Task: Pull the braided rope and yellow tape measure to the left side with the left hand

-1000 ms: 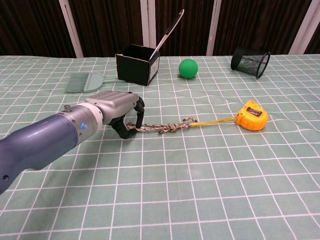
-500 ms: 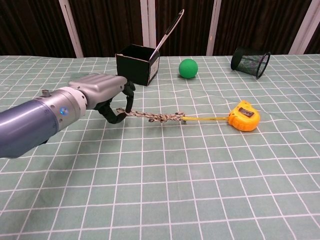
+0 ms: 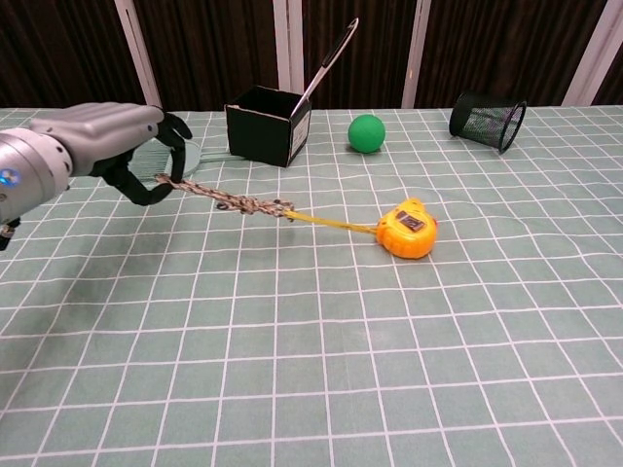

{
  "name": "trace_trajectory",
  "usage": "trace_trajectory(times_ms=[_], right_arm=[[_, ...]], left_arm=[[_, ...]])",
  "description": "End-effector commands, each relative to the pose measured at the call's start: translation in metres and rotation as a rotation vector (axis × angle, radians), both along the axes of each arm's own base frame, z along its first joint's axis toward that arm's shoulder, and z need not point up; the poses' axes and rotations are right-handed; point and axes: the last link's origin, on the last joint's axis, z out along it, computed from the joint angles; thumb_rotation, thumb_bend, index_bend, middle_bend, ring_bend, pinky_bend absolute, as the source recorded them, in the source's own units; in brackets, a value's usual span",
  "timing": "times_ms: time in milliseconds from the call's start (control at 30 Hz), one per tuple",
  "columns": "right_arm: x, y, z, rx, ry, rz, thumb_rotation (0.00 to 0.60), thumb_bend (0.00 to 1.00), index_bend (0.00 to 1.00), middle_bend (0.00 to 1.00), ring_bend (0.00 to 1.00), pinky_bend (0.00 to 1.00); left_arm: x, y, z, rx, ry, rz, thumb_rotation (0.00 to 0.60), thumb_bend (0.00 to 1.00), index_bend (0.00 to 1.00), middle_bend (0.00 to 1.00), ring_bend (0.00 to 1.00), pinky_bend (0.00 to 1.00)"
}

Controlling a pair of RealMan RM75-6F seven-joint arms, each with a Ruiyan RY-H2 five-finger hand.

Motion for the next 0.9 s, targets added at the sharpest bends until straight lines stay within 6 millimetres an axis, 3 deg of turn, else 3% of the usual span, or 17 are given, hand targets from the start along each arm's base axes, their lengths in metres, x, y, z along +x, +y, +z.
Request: trace_trajectory(times_ms=[33, 333, 600, 900], right_arm=[[0.001, 0.000, 0.000, -0.001, 0.005, 0.004, 0.600, 0.19, 0.00, 0.00, 0.00, 0.00], [0.001, 0.001, 0.000, -0.003, 0.015, 0.008, 0.600, 0.19, 0.00, 0.00, 0.00, 0.00], [0.001, 0.001, -0.001, -0.004, 0.022, 0.010, 0.600, 0.19, 0.00, 0.00, 0.00, 0.00], [0.002, 0.001, -0.003, -0.002, 0.027, 0.013, 0.600, 0.19, 0.00, 0.00, 0.00, 0.00]], left_arm=[[-0.014, -0.005, 0.016, 0.027, 0.003, 0.014, 0.600, 0.57, 0.55, 0.11, 0.00, 0.00], [-0.063, -0.011, 0.065, 0.127, 0.057, 0.072, 0.600, 0.57, 0.55, 0.11, 0.00, 0.00], [-0.121, -0.016, 0.114, 0.222, 0.120, 0.198, 0.600, 0.57, 0.55, 0.11, 0.00, 0.00], [-0.170, -0.021, 0.152, 0.302, 0.169, 0.297, 0.600, 0.57, 0.55, 0.12, 0.00, 0.00]])
